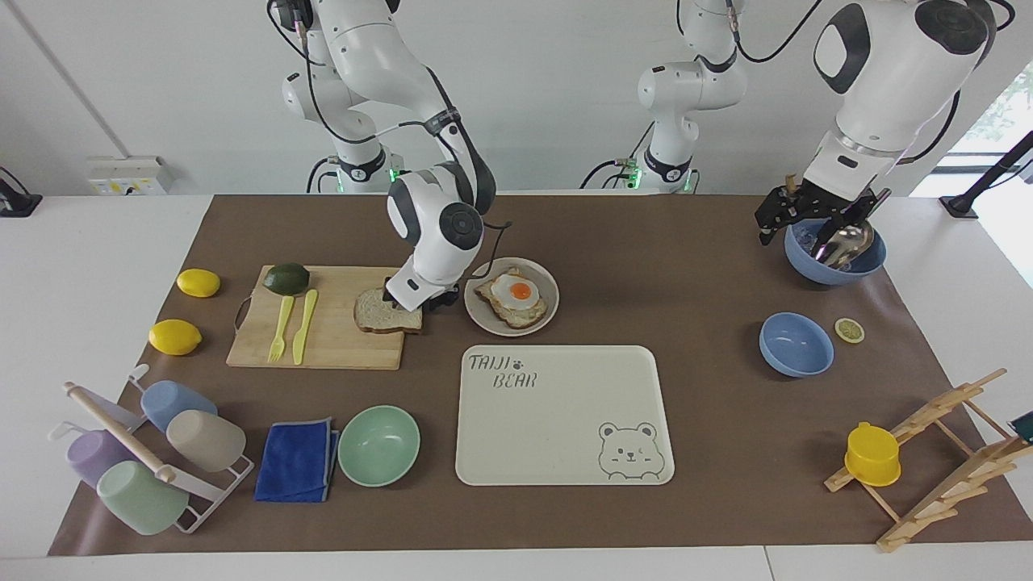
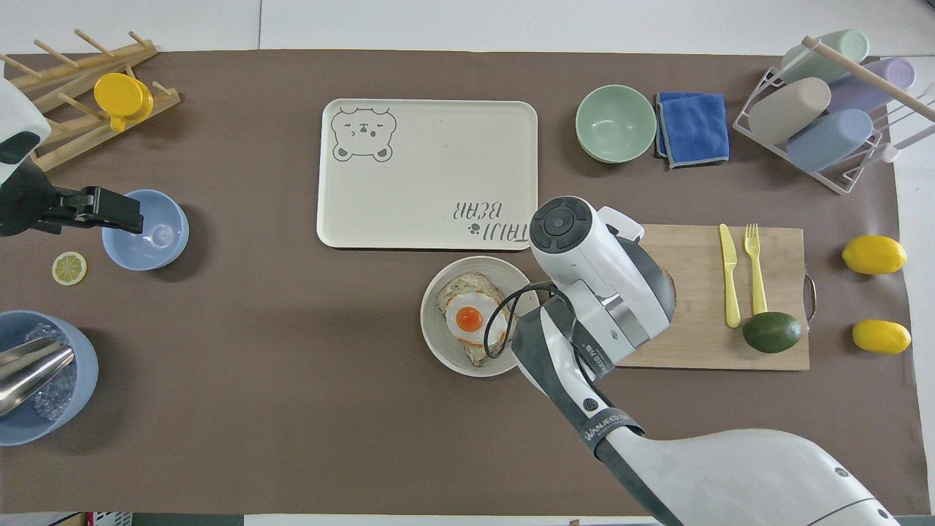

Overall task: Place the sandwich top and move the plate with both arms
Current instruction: 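Carry the bread slice with the right gripper above the egg plate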

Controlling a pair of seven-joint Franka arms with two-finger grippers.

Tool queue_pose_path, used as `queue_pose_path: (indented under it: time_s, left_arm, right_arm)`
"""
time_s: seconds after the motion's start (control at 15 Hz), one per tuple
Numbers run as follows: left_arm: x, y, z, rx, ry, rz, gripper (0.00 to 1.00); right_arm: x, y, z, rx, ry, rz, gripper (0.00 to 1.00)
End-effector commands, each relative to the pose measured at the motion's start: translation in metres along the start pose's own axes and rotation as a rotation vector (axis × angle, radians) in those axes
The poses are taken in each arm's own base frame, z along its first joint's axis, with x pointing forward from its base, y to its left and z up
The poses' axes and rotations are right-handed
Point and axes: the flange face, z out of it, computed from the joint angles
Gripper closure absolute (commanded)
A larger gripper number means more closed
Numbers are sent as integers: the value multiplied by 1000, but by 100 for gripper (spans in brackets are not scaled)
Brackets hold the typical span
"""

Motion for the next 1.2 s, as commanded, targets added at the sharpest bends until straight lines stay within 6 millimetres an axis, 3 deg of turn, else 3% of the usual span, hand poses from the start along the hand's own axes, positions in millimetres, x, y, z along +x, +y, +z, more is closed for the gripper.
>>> queue_pose_path:
  time_s: [0.0,0.4,0.73,0.87,0.93,1.0,1.13]
  left_arm:
    - [-5,-3,-5,17,1,2,0]
    - [-4,-3,-5,18,0,2,0]
    - [-4,-3,-5,18,0,2,0]
    - [-4,-3,-5,17,0,2,0]
    - [-4,-3,-5,17,0,3,0]
    - [-4,-3,-5,17,0,2,0]
    - [-4,-3,-5,17,0,2,0]
  right_arm:
    - [-11,3,2,12,-1,11,22]
    - [-15,4,3,1,-22,8,34]
    - [-20,5,11,0,-30,5,35]
    - [-21,4,11,-3,-34,2,55]
    - [-22,4,10,-5,-35,1,70]
    - [-22,1,10,-7,-33,-8,94]
    - [-26,-9,3,-12,-20,-27,100]
